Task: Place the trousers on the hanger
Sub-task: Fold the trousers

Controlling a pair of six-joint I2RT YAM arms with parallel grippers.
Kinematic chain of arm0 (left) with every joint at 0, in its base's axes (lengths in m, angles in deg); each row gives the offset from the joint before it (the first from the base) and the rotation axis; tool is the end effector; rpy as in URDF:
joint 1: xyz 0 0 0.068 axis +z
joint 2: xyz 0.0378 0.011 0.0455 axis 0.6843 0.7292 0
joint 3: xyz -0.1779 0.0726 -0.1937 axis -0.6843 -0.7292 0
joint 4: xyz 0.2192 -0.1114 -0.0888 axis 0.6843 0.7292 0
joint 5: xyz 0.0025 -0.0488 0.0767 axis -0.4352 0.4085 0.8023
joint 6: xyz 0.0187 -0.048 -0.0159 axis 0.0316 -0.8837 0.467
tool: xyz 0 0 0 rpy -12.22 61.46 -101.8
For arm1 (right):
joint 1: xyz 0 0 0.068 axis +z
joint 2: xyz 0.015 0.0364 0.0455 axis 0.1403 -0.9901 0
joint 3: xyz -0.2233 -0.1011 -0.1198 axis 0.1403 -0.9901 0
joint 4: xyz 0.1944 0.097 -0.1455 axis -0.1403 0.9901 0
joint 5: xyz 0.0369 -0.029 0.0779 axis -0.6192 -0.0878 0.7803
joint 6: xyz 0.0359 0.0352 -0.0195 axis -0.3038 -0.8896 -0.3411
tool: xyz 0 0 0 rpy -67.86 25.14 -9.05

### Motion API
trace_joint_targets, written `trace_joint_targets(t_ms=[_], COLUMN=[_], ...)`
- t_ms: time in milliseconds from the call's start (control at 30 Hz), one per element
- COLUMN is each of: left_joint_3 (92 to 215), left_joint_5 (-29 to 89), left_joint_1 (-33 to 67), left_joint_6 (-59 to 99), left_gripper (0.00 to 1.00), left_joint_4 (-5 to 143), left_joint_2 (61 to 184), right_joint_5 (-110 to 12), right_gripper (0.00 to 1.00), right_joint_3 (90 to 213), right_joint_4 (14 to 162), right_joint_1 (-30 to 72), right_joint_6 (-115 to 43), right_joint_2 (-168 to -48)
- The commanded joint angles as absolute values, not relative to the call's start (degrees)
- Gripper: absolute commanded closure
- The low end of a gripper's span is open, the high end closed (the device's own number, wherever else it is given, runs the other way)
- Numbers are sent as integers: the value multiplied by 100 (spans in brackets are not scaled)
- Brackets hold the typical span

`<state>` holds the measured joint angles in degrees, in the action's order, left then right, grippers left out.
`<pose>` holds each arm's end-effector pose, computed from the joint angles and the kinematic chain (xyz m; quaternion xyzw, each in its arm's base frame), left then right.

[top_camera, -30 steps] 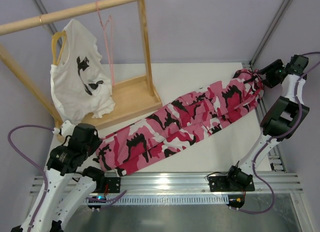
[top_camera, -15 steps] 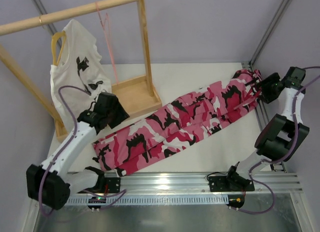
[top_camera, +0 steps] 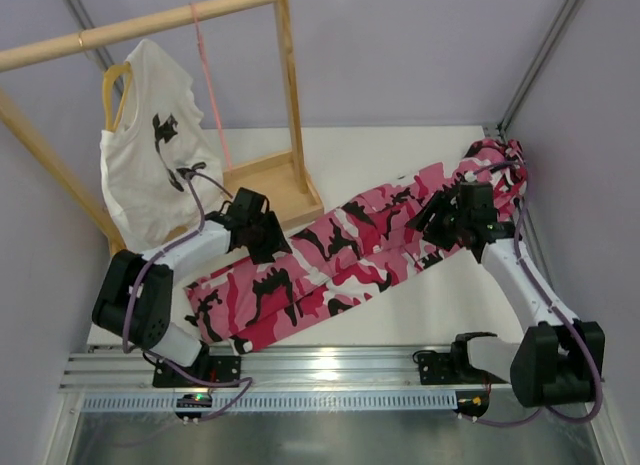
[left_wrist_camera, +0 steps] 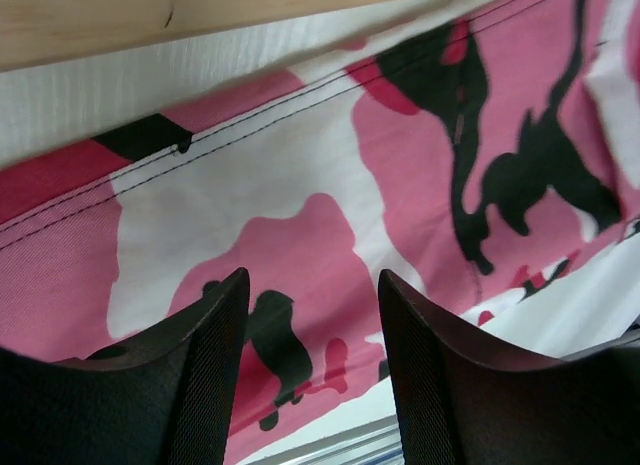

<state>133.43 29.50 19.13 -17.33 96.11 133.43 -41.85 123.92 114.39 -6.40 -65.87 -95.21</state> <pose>0.2664 -0.1251 0.1941 -0.1855 0.9439 -0.2168 0.1662 0.2462 0.0165 0.2508 0.2311 0.8941 0.2347 0.3034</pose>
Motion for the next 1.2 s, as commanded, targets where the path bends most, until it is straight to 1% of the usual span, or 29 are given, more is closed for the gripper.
trace_joint_targets(t_ms=[0,100,167,233,367,400,500,600,667,800,933,1167], left_joint_3=[13124,13210,13281,13482,14159,14247,14336,14327,14231,13994,13800,13668], left_joint_5=[2393,2060,2024,2199,2638,2743,3218,3719,3808,3711,3799,3966], left_joint_1=[1884,1884,1875,1849,1849,1849,1849,1866,1962,2191,2244,2393], left_joint_6=[-1612,-1656,-1717,-1709,-1525,-1455,-1402,-1358,-1349,-1393,-1358,-1322], left_gripper=[45,47,48,48,47,47,45,44,44,44,44,43], left_joint_4=[9160,9080,9080,9176,9844,9967,10179,10363,10425,10460,10495,10574], left_joint_2=[13841,14246,14282,14168,13904,13747,13483,13271,13253,13376,13280,13122], right_joint_5=[-4692,-4877,-4956,-4939,-5026,-5114,-5500,-5957,-6133,-6283,-6231,-6310], right_gripper=[37,37,37,37,39,40,43,46,47,56,57,58], right_joint_3=[11818,11448,11333,11219,10964,10903,10753,10954,11051,11165,11349,11675], right_joint_4=[10976,11002,11141,11099,10432,10300,9790,9622,9456,9008,8805,8611], right_joint_1=[-228,115,274,414,1247,1389,1907,2338,2506,2902,3218,3394], right_joint_6=[-7195,-7433,-7468,-7617,-8249,-8642,-9014,-9348,-9507,-9841,-9964,-10026], right_joint_2=[-8730,-8368,-8254,-8061,-7963,-8068,-8314,-8832,-9202,-9729,-10265,-10978])
